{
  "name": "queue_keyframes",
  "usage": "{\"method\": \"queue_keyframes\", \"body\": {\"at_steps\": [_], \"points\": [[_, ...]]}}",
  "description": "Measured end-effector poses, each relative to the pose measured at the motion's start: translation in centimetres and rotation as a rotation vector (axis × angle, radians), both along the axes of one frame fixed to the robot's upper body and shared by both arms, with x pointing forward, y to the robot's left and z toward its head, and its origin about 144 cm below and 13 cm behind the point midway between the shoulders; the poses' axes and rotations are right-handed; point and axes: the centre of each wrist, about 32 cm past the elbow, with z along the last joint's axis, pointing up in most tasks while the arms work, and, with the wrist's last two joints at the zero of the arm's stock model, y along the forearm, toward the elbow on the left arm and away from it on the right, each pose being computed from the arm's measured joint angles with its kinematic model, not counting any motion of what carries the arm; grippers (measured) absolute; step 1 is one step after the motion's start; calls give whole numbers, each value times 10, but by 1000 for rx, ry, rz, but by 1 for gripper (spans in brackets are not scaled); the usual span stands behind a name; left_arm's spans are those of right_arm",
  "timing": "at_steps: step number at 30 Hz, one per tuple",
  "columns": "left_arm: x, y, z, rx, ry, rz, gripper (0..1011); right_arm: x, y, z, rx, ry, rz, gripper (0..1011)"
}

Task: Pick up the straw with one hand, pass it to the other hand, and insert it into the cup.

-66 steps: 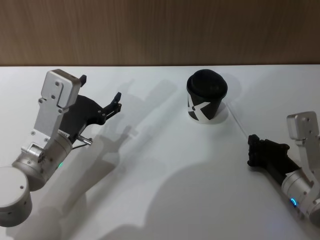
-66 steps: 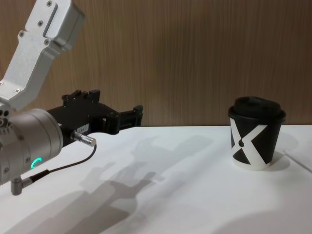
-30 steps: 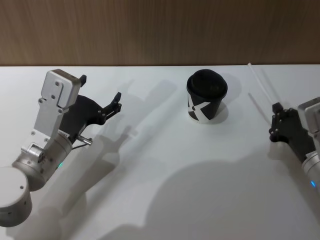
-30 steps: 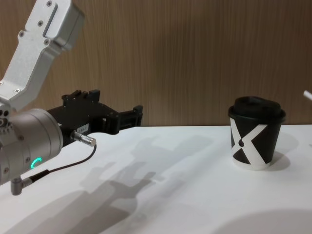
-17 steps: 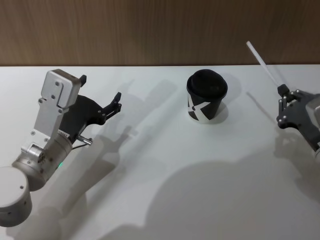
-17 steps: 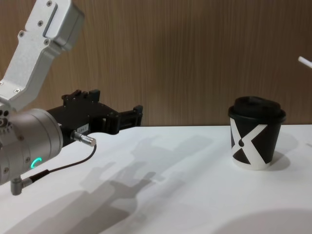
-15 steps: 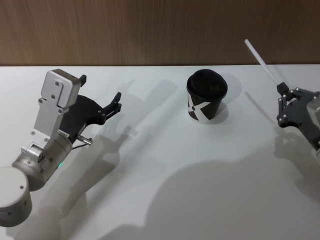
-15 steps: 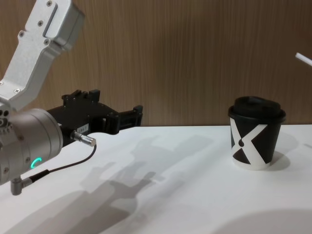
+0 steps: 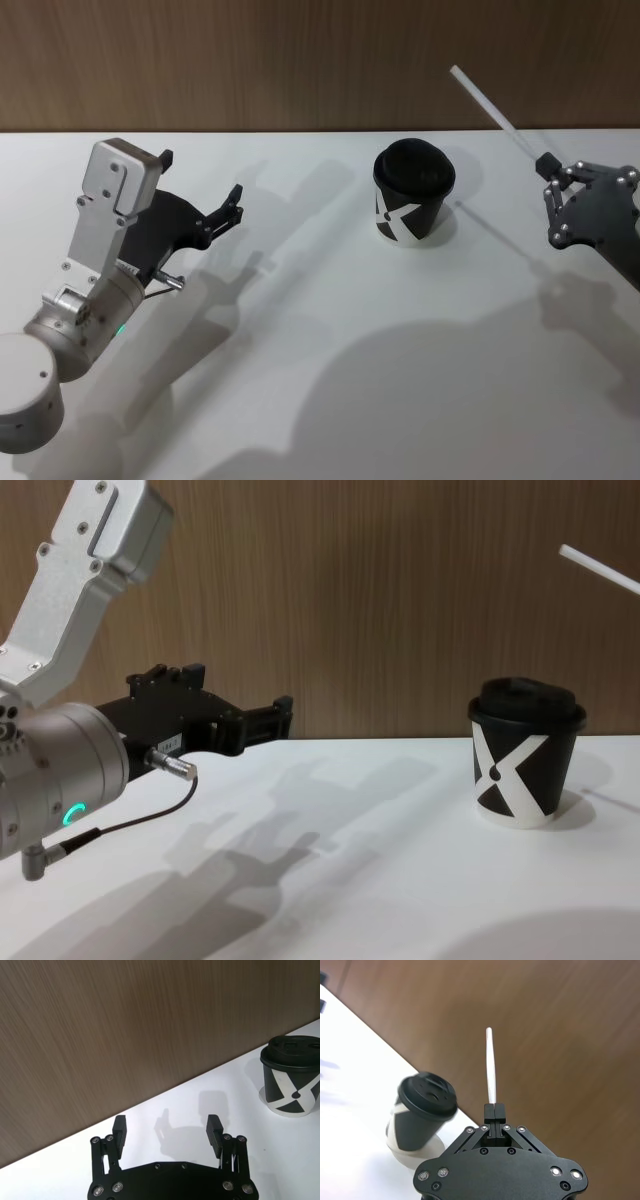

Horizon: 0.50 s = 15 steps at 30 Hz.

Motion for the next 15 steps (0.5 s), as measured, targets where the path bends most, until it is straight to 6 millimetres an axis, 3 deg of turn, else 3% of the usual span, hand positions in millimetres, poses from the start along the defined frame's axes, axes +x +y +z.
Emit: {"method": "queue_keyframes", "body": {"at_steps": [15], "points": [[0, 0, 0, 0, 0, 0, 1003, 12, -3, 8, 14, -22, 225, 0]]}}
